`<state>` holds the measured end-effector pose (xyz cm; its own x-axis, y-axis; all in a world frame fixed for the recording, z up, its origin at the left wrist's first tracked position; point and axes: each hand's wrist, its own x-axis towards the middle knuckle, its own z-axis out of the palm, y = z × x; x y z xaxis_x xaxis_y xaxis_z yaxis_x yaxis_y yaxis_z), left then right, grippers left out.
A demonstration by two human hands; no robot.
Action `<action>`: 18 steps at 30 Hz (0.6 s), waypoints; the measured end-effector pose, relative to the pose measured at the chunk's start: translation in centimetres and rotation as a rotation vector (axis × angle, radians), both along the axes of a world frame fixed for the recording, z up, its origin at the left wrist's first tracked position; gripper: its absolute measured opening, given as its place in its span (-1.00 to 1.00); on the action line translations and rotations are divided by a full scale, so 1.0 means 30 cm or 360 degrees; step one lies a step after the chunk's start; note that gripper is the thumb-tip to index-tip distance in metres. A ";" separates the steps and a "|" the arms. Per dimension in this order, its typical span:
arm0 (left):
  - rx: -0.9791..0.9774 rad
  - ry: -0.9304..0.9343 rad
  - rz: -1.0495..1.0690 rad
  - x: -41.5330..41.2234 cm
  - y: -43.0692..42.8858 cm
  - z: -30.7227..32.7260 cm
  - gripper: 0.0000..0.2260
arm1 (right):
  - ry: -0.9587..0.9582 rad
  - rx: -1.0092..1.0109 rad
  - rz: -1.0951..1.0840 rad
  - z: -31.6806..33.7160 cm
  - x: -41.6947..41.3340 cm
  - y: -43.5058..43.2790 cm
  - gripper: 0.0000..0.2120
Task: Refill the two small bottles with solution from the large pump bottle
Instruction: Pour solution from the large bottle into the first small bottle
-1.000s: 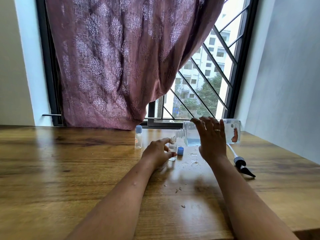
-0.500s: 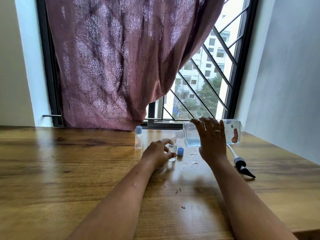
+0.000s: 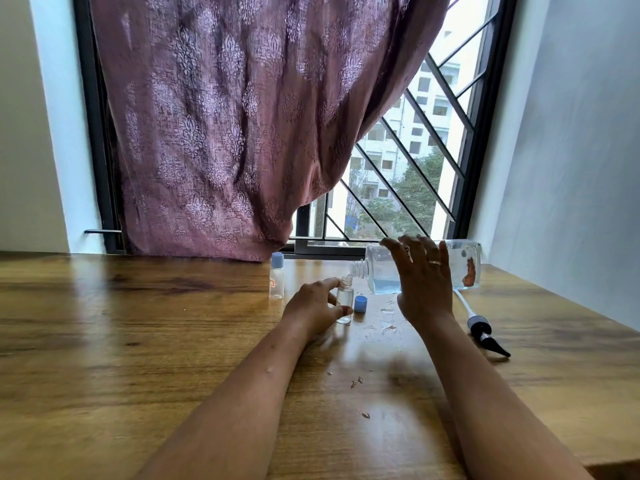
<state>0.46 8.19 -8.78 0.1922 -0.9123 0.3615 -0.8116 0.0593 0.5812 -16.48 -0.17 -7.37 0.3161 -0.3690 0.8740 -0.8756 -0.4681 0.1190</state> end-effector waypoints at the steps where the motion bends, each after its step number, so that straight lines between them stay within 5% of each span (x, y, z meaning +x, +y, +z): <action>1: -0.0004 -0.0001 0.0002 0.000 0.000 0.000 -0.47 | 0.0001 0.0001 -0.0001 0.000 0.000 -0.001 -0.14; 18: -0.0027 -0.0018 0.0000 0.002 -0.001 -0.003 -0.43 | -0.0007 0.0048 -0.0010 0.000 -0.001 0.003 -0.12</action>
